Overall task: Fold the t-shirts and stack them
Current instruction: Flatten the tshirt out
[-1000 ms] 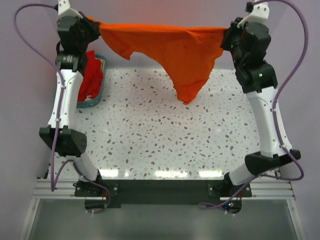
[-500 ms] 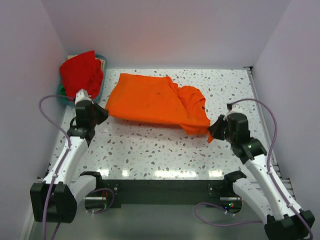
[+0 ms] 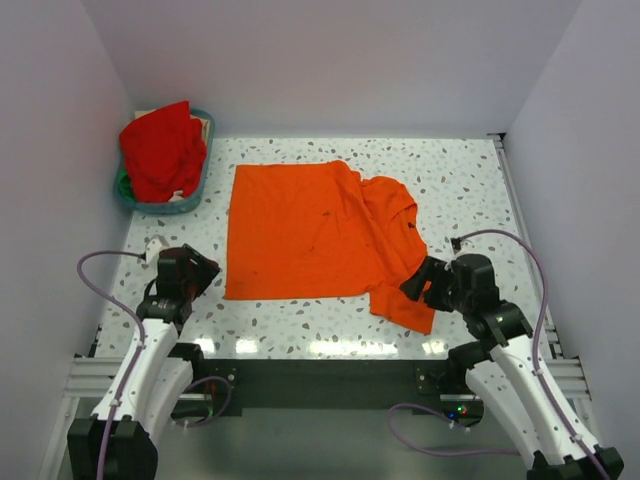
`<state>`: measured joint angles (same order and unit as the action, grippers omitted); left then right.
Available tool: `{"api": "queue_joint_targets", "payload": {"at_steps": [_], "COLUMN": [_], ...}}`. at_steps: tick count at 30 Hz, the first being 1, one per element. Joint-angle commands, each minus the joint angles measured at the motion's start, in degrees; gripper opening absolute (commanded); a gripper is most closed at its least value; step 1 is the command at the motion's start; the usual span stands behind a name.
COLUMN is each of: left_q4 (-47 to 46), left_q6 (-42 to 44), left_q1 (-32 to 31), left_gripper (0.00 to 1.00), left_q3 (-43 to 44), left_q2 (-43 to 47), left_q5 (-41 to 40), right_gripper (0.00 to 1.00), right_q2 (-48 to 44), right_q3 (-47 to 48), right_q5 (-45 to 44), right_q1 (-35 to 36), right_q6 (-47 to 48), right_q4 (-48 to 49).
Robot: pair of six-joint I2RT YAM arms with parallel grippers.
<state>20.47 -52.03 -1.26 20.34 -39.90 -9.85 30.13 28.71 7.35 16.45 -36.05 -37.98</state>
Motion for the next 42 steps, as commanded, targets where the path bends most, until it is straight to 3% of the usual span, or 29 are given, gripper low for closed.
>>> {"api": "queue_joint_targets", "payload": {"at_steps": [1,7,11,17,23,26,29,36,42], "left_q4": [0.11,-2.10,-0.96,0.27,-3.33,-4.56,-4.39,1.40,2.74], "left_q6": [-3.34,-5.09,-8.43,-10.11,-8.71,-7.74,-7.30,-7.21,-3.44], "left_q1": [0.12,-4.81,-12.26,-13.95,-15.09,-15.18,-15.09,-14.30,-5.61], "left_gripper": [0.63,0.61,0.61,0.59,0.38,0.23,0.02,0.00,0.00], "left_q3": [-1.26,-3.72,-4.69,-5.57,-6.63,-6.54,-5.23,0.22,1.99], "left_q2": [-1.66,-6.94,-7.47,-8.17,-10.54,-13.00,-15.20,-14.33,-13.01], "left_q5": [-1.32,-2.80,-6.58,-7.38,-5.62,-5.71,-6.76,-12.64,-9.86], "right_gripper": [0.71,0.71,0.71,0.70,0.69,0.69,0.69,0.66,0.61], "right_q2": [4.31,11.79,16.52,23.74,31.73,34.90,38.50,46.07,48.09], "right_q3": [2.58,6.88,8.90,11.02,13.13,12.95,12.69,13.65,13.04], "right_q5": [-2.24,-12.18,-18.33,-22.20,-22.57,-21.25,-18.61,-14.40,-11.31], "right_q1": [-0.19,-0.19,-0.27,-0.45,-3.43,-6.33,-8.62,-9.86,-9.86], "right_q6": [-1.30,-0.16,1.33,2.39,3.36,4.06,4.41,3.97,3.18], "right_q4": [3.34,5.54,6.16,9.23,12.83,15.37,18.10,22.77,25.84]}}
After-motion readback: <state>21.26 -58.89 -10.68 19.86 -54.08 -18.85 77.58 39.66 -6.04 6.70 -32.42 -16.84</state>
